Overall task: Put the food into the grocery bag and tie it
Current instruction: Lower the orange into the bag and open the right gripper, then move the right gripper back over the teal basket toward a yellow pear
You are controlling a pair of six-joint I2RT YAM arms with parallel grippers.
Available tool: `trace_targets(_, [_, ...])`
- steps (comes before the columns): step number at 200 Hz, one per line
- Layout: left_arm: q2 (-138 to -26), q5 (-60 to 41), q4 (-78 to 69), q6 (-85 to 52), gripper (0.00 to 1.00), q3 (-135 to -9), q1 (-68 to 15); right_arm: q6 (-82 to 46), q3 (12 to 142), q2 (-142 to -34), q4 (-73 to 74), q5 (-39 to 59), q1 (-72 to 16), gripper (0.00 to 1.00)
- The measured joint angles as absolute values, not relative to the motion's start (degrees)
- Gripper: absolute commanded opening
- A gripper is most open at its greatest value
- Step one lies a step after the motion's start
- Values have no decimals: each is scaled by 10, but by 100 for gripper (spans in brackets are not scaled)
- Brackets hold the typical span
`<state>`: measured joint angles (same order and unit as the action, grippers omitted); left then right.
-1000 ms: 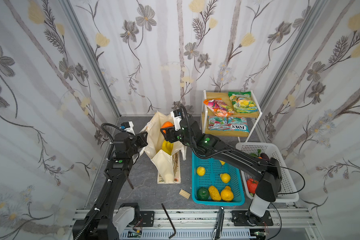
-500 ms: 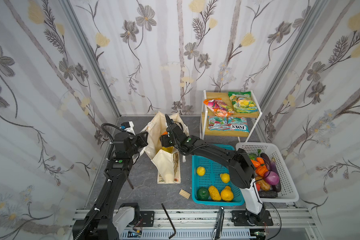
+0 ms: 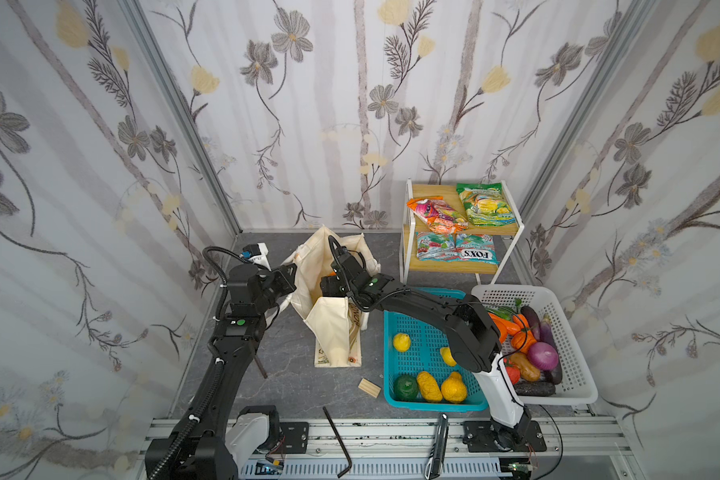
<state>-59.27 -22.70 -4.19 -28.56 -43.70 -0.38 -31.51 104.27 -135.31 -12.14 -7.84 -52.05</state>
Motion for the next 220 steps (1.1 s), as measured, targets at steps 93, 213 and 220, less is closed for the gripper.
trace_targets(93, [-595,-227,-42,-287,0,-437,-4,-287,1043,-1229,-164,-133,-524,100])
trace_targets(213, [-591,-227,-41,-287,0,-437,-4,-238,835,-851,-159,-284,-550,100])
trace_targets(220, [-590,-227,-41,-287,0,-437,-4,-225,801,-828,-152,-283,-551,100])
